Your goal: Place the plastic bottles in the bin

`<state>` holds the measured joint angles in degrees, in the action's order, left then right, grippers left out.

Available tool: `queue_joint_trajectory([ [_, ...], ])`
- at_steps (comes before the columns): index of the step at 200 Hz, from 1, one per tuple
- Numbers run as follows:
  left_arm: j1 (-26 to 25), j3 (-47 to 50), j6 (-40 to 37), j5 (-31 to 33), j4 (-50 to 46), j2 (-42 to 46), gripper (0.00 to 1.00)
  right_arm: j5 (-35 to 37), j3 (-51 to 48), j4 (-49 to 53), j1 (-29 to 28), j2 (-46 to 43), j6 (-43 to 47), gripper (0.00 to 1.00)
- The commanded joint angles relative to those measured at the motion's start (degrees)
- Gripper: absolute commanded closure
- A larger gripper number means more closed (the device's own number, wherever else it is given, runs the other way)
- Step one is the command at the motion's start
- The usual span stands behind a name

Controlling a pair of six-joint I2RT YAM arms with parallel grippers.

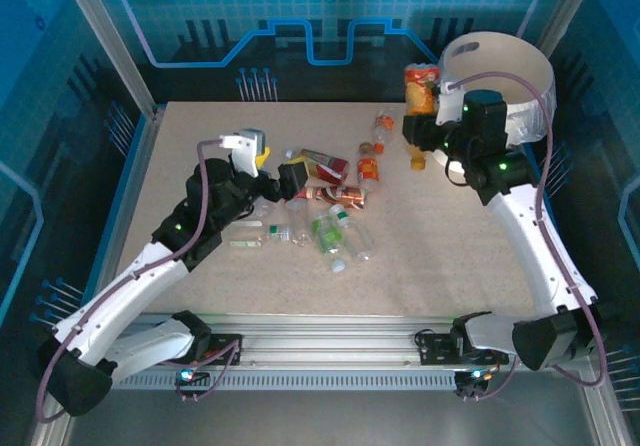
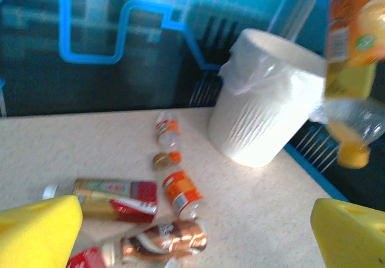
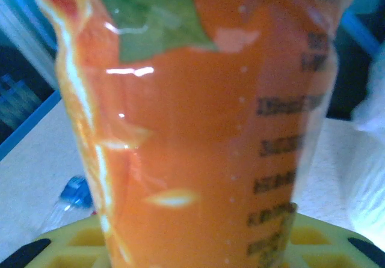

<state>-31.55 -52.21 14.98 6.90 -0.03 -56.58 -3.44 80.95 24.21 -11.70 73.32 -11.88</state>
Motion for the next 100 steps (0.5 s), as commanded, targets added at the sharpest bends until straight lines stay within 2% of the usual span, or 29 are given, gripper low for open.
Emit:
queue_joint_trajectory([
  [1, 0.19, 2.81, 2.62, 5.96, -2.1, 2.62, 0.01, 7.75, 4.33, -8.52, 2.69, 2.53, -2.79, 0.6],
  [47, 0.57, 6.92, 4.66, 10.86, -3.75, 6.81, 0.01, 15.59, 13.39, -18.93, 8.06, 10.87, -6.38, 0.6],
  [75, 0.95, 9.09, 5.19, 12.52, -3.57, 9.23, 0.01, 26.17, 16.95, -25.64, 8.98, 17.29, -6.74, 0.58],
  [100, 1.71, 10.66, 6.5, 13.38, -3.84, 10.35, 0.01, 32.72, 17.06, -32.0, 8.63, 22.02, -7.11, 0.56],
])
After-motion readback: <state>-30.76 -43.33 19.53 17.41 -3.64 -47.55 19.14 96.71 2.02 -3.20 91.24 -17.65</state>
